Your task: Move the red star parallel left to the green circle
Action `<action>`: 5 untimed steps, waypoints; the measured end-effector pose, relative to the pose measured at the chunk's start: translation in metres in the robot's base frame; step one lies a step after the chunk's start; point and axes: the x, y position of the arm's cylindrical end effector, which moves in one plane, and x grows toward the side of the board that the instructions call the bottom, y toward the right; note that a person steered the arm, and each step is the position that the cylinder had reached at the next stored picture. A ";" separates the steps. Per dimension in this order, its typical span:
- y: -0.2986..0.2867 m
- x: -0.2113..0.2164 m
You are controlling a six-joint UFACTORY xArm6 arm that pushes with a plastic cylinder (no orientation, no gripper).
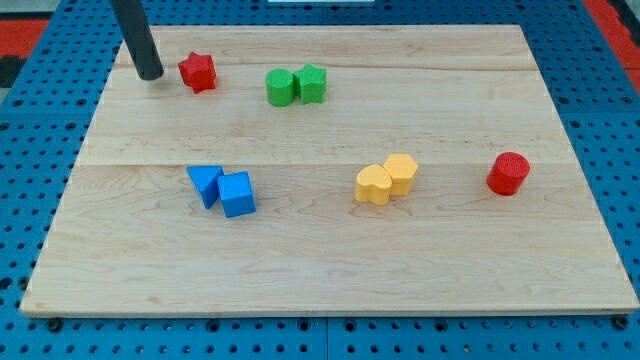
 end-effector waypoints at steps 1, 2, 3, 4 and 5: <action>0.016 -0.031; 0.063 -0.043; 0.064 -0.043; 0.064 -0.037; 0.062 -0.030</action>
